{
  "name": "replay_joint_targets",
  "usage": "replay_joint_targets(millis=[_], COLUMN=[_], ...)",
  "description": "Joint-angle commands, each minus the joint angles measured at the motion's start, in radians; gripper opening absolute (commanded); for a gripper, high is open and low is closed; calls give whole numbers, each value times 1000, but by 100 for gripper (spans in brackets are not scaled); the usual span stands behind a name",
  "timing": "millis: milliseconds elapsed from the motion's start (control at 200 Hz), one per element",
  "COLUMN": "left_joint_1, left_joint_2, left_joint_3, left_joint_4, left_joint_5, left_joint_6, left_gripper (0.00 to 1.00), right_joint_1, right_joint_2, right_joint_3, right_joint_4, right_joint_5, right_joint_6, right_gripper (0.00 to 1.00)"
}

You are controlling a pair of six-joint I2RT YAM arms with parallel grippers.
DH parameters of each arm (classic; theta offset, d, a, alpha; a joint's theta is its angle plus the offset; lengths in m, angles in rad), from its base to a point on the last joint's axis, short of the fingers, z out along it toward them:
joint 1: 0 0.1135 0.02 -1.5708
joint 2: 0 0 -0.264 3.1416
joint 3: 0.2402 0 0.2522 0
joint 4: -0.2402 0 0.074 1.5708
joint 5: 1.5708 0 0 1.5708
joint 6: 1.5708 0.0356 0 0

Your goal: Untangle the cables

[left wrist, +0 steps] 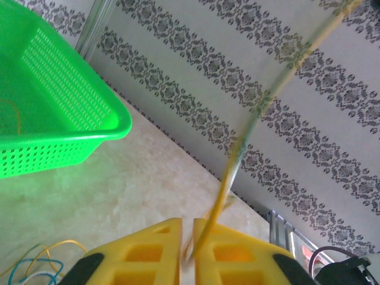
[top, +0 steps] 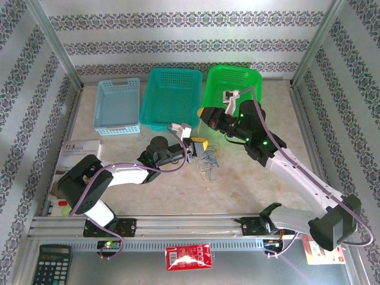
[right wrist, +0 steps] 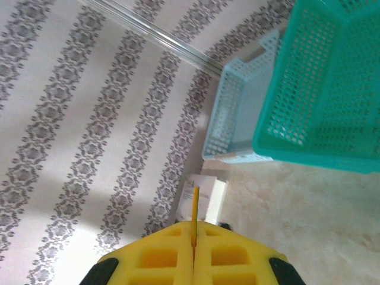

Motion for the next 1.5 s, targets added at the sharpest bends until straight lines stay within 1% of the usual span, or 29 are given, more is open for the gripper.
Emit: replay_joint_targets(millis=[0, 150, 280, 455, 640, 714, 859, 1019, 1104, 1299, 1364, 1494], left_joint_1=[-14, -14, -14, -15, -14, -14, -14, -14, -14, -14, -14, -14], left_joint_2=[11, 4, -14, -58, -120, -143, -178, -205, -219, -265, -281, -318], left_joint_3=[-12, -19, -31, -56, -81, -90, -103, -115, -119, -114, -104, -91], left_joint_4=[-37, -43, -56, -90, -146, -171, -207, -229, -240, -319, -354, -422], left_joint_5=[5, 5, 2, -10, -34, -49, -79, -103, -121, -173, -188, -232], left_joint_6=[-13, -12, -5, 6, 25, 33, 44, 52, 52, 64, 67, 60], left_gripper=[16, 17, 18, 27, 41, 49, 61, 68, 72, 84, 87, 92], right_joint_1=[-22, -62, -121, -230, -339, -369, -421, -441, -443, -445, -444, -444], right_joint_2=[-5, 2, 20, 73, 164, 206, 313, 444, 516, 627, 657, 713], right_joint_3=[55, 79, 105, 140, 188, 212, 275, 363, 416, 468, 482, 521], right_joint_4=[90, 83, 67, 48, 30, 16, -27, -103, -146, -195, -205, -227], right_joint_5=[-24, -39, -52, -74, -66, -43, -8, 34, 37, 65, 70, 77], right_joint_6=[11, 11, 0, -13, -51, -84, -151, -245, -281, -337, -349, -368], right_gripper=[0, 0, 0, 0, 0, 0, 0, 0, 0, 0, 3, 17])
